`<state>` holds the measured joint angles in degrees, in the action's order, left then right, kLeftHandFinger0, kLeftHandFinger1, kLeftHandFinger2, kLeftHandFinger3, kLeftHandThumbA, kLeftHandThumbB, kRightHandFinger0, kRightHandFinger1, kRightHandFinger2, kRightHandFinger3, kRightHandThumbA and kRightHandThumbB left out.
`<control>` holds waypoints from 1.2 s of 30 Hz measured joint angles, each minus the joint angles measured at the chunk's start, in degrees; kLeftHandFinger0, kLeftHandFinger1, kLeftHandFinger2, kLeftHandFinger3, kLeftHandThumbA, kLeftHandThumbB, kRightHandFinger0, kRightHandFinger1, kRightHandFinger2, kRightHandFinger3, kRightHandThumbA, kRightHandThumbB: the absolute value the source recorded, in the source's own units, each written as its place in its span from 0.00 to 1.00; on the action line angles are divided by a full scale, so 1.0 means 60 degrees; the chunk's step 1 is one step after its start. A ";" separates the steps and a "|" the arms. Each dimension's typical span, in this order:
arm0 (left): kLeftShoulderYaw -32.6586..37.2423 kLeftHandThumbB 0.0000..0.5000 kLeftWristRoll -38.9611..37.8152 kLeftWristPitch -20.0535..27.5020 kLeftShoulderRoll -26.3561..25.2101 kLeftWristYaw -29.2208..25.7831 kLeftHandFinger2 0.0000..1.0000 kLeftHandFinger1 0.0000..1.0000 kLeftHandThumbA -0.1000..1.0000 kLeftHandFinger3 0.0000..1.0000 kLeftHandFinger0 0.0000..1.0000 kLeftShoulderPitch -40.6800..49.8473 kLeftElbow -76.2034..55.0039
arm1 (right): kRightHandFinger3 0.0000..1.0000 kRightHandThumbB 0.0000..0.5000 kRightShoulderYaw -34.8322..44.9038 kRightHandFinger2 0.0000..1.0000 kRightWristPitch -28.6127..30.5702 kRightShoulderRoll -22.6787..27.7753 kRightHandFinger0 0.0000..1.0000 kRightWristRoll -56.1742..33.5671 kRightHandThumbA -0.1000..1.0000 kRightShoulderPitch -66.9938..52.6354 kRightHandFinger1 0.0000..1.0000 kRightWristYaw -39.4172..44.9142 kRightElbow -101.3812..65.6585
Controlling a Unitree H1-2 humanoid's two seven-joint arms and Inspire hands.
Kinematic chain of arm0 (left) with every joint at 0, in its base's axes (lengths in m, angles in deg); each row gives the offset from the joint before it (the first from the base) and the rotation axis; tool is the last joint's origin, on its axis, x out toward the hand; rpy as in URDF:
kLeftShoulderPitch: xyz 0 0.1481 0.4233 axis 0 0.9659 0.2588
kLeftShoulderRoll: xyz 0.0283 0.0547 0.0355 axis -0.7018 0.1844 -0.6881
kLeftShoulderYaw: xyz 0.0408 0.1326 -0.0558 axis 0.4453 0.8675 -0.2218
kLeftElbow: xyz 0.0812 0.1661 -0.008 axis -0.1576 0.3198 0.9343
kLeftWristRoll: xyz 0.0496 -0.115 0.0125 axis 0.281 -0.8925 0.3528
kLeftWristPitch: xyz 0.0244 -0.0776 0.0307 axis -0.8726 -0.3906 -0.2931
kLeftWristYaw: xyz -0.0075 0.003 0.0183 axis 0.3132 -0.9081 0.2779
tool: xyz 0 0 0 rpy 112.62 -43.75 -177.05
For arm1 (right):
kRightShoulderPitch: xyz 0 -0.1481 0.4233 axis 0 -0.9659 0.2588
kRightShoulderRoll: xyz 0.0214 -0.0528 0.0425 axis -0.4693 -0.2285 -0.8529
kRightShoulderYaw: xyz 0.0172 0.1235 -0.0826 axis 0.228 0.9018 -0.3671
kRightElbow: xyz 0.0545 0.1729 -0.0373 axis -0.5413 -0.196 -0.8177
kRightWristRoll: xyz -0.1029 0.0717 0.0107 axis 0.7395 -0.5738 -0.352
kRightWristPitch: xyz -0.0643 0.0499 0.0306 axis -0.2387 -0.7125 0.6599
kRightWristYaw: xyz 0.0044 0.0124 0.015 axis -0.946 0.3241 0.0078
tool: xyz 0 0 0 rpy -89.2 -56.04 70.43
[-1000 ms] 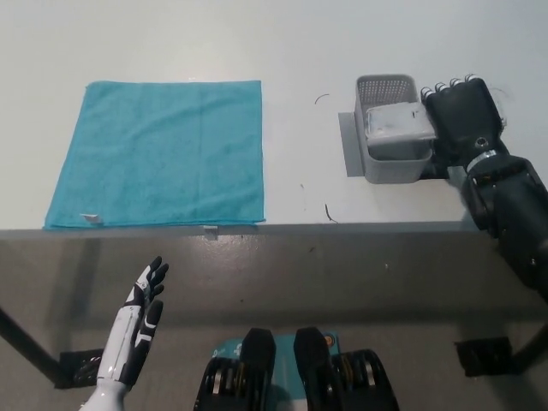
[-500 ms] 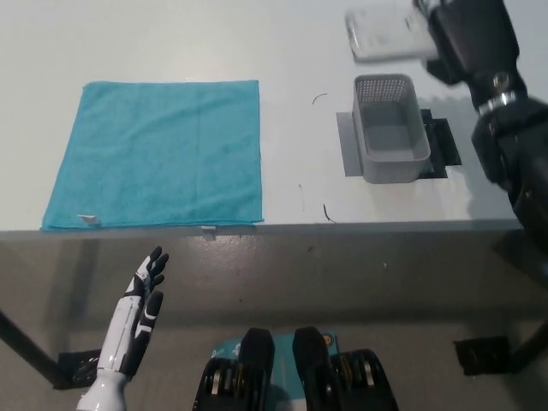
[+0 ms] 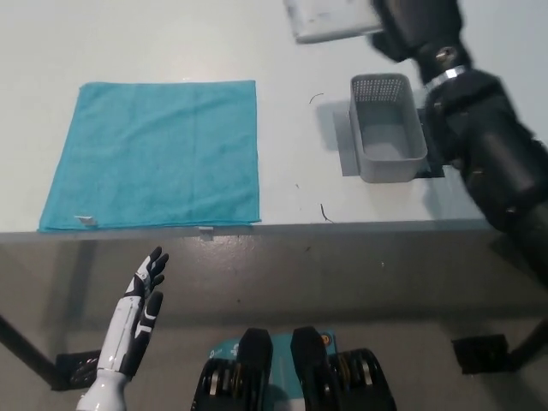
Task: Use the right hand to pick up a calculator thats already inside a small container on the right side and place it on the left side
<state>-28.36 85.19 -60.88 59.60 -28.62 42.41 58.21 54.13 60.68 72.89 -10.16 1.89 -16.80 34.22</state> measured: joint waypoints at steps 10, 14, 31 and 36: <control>0.0000 0.00 0.0024 0.0006 -0.0017 -0.0001 1.00 1.00 1.00 1.00 1.00 0.0009 0.0000 | 0.30 0.73 -0.0352 0.34 0.0459 -0.2458 0.00 -0.0275 0.00 0.1332 0.00 -0.0446 0.3261; -0.0001 0.00 0.0029 0.0012 -0.0016 0.0001 1.00 1.00 1.00 1.00 1.00 0.0051 -0.0001 | 0.36 0.74 -0.0470 0.29 0.0582 -0.3200 0.00 -0.0410 0.00 0.1848 0.00 -0.0560 0.4264; 0.0065 0.00 0.0035 0.0020 -0.0016 0.0005 1.00 1.00 1.00 1.00 1.00 0.0413 -0.0035 | 0.55 0.69 -0.0530 0.01 0.0249 -0.4419 0.00 -0.1202 0.00 0.2468 0.00 0.0030 0.6039; 0.0139 0.00 0.0036 0.0022 -0.0039 0.0007 1.00 1.00 1.00 1.00 1.00 0.0596 -0.0080 | 0.53 0.72 -0.0568 0.01 0.0237 -0.4412 0.00 -0.1413 0.00 0.2422 0.00 0.0197 0.6108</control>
<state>-27.53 85.40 -60.75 59.36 -28.58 45.99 57.73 50.72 62.11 46.42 -18.64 16.42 -15.62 70.87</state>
